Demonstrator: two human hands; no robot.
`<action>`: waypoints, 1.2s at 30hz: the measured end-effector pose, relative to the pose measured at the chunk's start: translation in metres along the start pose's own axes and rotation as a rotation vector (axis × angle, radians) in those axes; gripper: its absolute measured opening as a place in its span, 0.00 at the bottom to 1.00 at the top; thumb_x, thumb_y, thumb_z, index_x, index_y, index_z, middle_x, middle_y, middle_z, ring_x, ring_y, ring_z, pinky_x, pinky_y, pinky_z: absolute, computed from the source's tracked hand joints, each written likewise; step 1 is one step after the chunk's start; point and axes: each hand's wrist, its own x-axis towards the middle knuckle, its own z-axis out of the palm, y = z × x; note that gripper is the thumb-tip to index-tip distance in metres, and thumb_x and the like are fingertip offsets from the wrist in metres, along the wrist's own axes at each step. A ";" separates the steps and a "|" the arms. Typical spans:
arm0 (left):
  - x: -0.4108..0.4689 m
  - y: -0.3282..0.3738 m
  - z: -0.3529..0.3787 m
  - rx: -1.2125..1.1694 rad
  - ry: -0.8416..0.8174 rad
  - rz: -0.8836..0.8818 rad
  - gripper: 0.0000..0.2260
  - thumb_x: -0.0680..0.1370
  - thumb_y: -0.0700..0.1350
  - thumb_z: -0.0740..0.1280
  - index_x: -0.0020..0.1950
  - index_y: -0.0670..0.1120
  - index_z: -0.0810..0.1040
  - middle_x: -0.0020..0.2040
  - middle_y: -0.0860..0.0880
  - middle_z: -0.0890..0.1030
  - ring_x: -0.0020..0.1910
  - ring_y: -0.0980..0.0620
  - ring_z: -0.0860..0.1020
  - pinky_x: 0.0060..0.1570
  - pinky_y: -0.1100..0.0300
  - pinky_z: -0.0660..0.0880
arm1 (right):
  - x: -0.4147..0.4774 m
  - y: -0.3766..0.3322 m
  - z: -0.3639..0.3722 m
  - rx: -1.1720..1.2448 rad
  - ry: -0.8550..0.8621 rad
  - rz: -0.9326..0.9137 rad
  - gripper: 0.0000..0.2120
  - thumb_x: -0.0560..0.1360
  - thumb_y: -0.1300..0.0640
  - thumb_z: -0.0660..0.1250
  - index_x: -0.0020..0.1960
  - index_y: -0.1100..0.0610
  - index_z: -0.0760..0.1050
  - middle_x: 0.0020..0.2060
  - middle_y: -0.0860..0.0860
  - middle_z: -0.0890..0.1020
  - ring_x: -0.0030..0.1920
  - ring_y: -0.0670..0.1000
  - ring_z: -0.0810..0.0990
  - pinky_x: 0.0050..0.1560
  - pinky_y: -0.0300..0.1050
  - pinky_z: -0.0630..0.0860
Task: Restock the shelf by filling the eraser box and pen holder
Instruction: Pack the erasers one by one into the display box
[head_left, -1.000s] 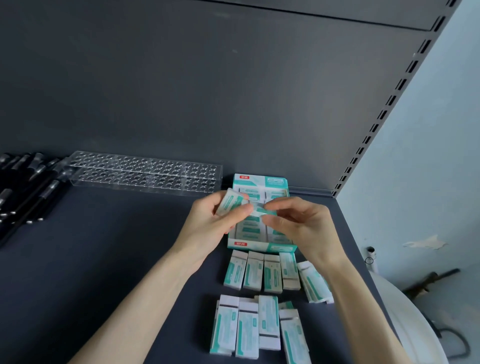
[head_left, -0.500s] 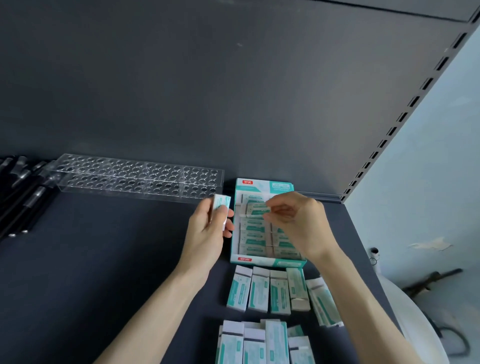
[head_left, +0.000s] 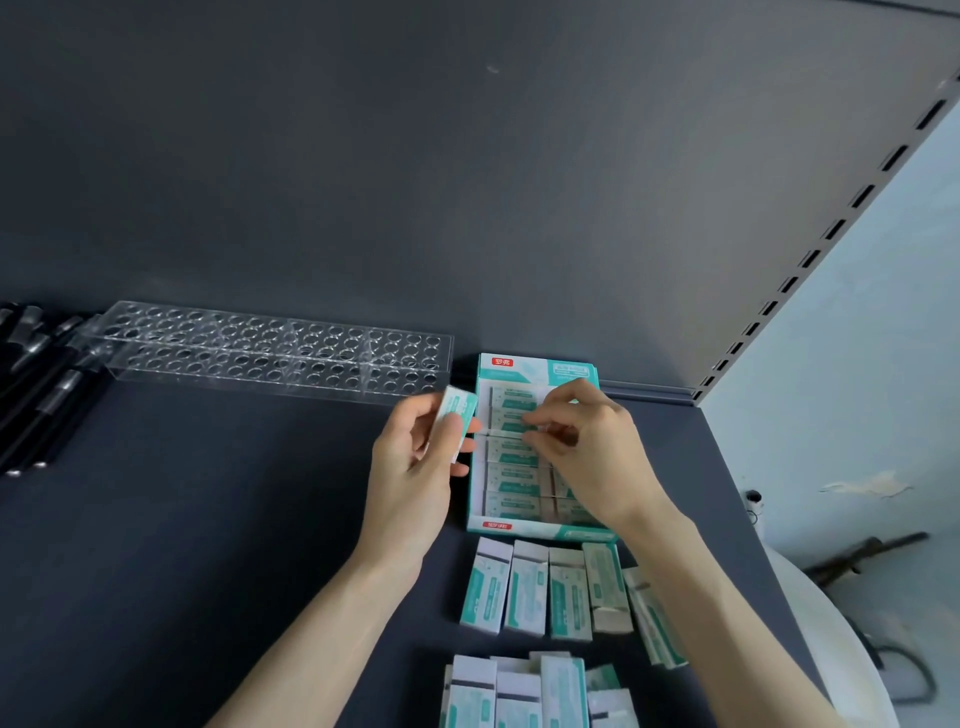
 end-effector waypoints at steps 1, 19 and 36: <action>0.000 0.000 0.000 -0.005 -0.001 -0.001 0.07 0.80 0.39 0.61 0.54 0.48 0.76 0.46 0.52 0.83 0.43 0.59 0.81 0.39 0.66 0.76 | 0.000 0.000 -0.001 -0.009 -0.013 -0.009 0.07 0.74 0.60 0.69 0.50 0.55 0.83 0.51 0.48 0.77 0.43 0.51 0.79 0.50 0.51 0.77; -0.007 0.007 -0.002 -0.041 -0.121 0.090 0.06 0.71 0.37 0.72 0.46 0.42 0.80 0.43 0.47 0.85 0.42 0.55 0.82 0.39 0.67 0.76 | -0.021 -0.018 -0.036 0.719 -0.077 0.089 0.13 0.71 0.68 0.70 0.52 0.54 0.79 0.45 0.49 0.84 0.43 0.48 0.82 0.44 0.37 0.77; -0.010 0.006 -0.003 -0.001 -0.243 0.196 0.08 0.71 0.39 0.72 0.50 0.43 0.82 0.50 0.48 0.84 0.51 0.54 0.82 0.48 0.66 0.76 | -0.040 -0.009 -0.041 0.597 -0.050 0.048 0.10 0.69 0.64 0.72 0.48 0.53 0.79 0.45 0.49 0.84 0.45 0.52 0.82 0.49 0.45 0.80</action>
